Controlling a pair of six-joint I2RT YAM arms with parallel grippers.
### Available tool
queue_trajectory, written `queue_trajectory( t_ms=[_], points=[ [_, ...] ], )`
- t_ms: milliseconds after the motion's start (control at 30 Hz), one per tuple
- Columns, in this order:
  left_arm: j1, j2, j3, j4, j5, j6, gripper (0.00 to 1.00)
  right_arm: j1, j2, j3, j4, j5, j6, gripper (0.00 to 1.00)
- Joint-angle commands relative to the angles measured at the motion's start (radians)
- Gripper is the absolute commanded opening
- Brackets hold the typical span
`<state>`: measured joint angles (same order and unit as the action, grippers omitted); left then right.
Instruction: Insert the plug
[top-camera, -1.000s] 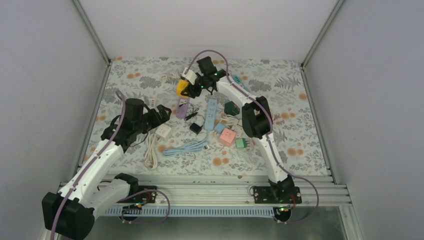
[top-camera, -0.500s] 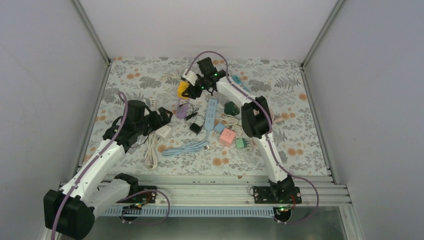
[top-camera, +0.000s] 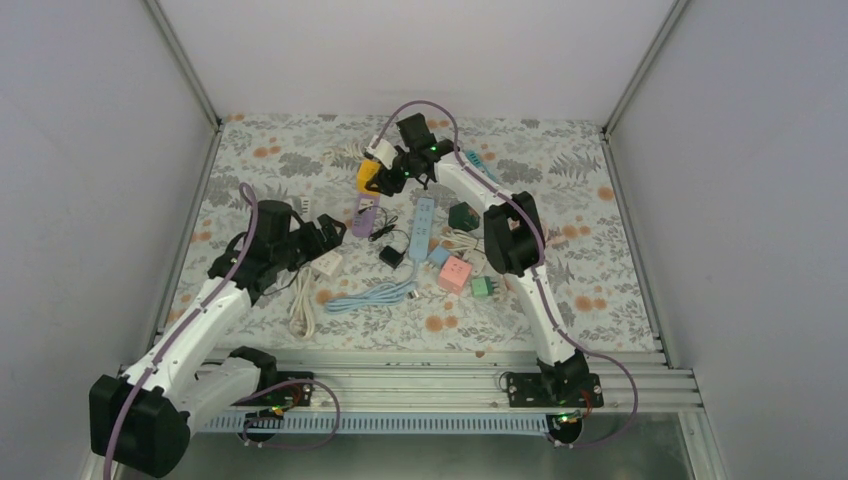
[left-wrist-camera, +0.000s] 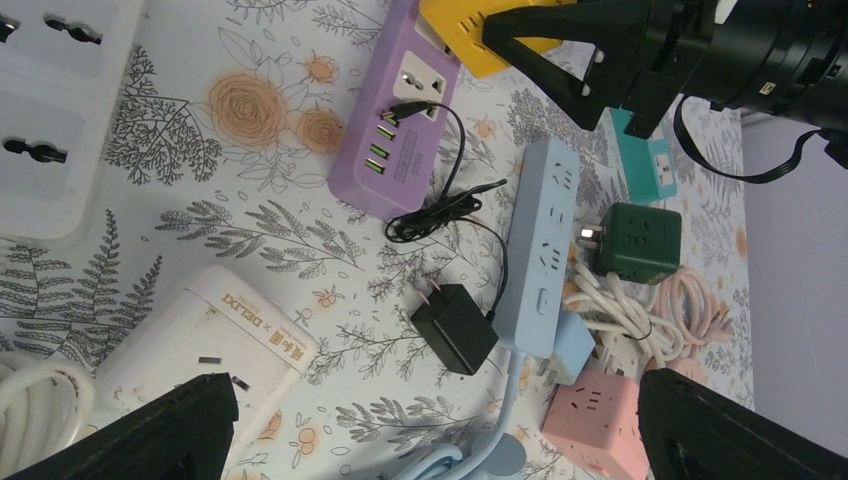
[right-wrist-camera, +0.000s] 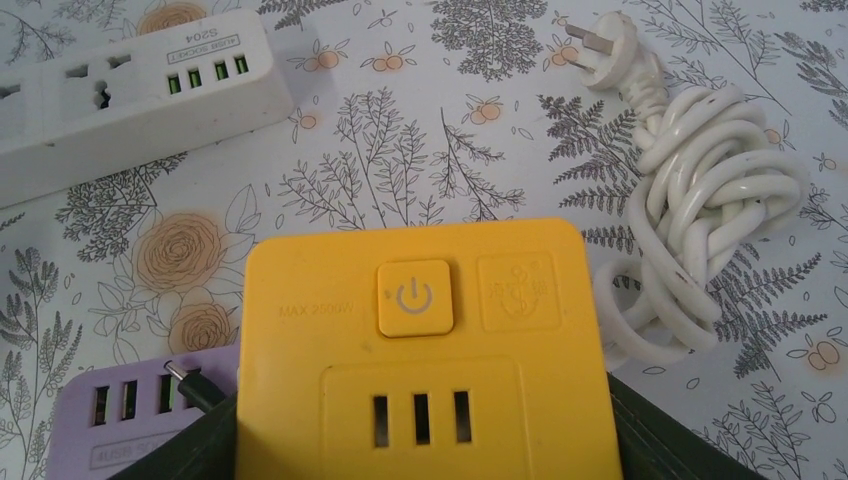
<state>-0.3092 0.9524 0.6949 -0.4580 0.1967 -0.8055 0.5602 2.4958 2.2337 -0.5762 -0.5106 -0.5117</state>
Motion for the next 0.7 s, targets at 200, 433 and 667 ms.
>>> queue_trajectory(
  t_ms=[200,433,667],
  points=[
    [0.008,0.014,-0.021,0.032,0.019,-0.016,1.00,-0.014,-0.008,0.000,-0.055,-0.025,-0.061,0.18],
    [0.008,0.023,-0.020,0.039,0.034,-0.022,1.00,-0.016,0.019,0.020,-0.030,-0.050,-0.064,0.19],
    [0.007,0.028,-0.015,0.036,0.029,-0.026,1.00,-0.014,0.090,0.030,-0.058,-0.086,-0.073,0.19]
  ],
)
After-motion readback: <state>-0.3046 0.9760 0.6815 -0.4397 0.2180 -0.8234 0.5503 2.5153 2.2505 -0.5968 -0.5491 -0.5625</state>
